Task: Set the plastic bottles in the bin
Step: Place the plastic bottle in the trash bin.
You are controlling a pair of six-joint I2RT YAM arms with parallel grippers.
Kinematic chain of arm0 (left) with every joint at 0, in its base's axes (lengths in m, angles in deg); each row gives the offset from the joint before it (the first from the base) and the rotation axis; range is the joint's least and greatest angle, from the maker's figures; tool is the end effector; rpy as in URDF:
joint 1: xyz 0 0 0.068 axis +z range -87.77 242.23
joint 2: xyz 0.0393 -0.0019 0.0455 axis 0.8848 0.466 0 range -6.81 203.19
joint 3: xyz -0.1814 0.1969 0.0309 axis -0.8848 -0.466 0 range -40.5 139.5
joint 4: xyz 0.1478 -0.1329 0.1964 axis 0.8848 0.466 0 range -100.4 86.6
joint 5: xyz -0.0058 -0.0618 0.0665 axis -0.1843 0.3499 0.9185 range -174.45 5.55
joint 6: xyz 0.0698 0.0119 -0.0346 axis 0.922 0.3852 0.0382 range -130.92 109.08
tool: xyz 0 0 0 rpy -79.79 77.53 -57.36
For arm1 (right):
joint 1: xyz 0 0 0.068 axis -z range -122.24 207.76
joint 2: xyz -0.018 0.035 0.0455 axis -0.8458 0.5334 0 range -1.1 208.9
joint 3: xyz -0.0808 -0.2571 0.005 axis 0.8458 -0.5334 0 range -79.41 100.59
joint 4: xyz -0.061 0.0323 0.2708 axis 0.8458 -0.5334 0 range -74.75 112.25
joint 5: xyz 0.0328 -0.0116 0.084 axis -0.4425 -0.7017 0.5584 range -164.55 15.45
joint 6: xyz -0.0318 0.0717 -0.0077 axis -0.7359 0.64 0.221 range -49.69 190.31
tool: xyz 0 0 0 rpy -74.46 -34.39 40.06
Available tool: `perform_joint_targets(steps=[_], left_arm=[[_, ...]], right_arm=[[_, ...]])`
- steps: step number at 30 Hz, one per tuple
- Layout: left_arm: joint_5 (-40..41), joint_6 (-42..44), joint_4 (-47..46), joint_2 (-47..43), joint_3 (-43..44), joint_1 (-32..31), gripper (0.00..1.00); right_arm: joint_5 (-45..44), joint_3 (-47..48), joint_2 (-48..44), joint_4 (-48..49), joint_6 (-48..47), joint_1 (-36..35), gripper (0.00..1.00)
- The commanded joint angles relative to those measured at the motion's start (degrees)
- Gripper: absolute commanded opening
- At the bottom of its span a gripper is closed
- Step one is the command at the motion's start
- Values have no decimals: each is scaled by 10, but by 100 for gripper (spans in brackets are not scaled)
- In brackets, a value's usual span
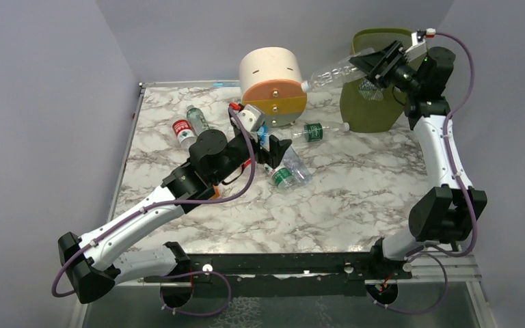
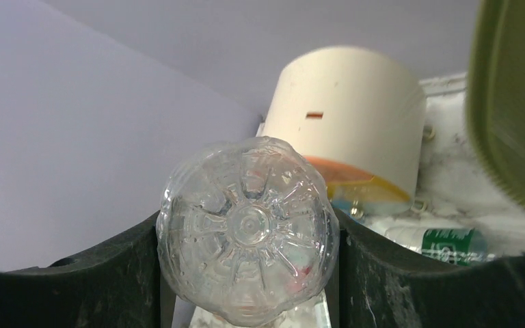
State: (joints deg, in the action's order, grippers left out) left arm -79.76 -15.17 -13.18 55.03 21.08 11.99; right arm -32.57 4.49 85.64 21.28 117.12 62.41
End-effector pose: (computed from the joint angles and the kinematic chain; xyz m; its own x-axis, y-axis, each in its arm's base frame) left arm 0.1979 -0.2291 0.4083 -0.0248 -0.0857 -0.9960 0.7141 0.6957 -0.0776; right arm 0.3983 0.0130 0.4122 -0.4865 0.5832 -0.6506 -0.3657 0.5404 0.7578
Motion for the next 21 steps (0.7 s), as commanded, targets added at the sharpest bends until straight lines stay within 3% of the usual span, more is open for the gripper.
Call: perform_joint_targets(steps=[1, 11, 21], left_arm=[[23, -13, 28, -20, -33, 2, 99], [26, -12, 36, -23, -47, 4, 99], [17, -15, 31, -12, -47, 4, 99]], right_arm=[[-30, 74, 40, 40, 41, 40, 61], [-30, 85, 96, 181, 177, 149, 60], [-129, 106, 84, 107, 139, 183, 61]])
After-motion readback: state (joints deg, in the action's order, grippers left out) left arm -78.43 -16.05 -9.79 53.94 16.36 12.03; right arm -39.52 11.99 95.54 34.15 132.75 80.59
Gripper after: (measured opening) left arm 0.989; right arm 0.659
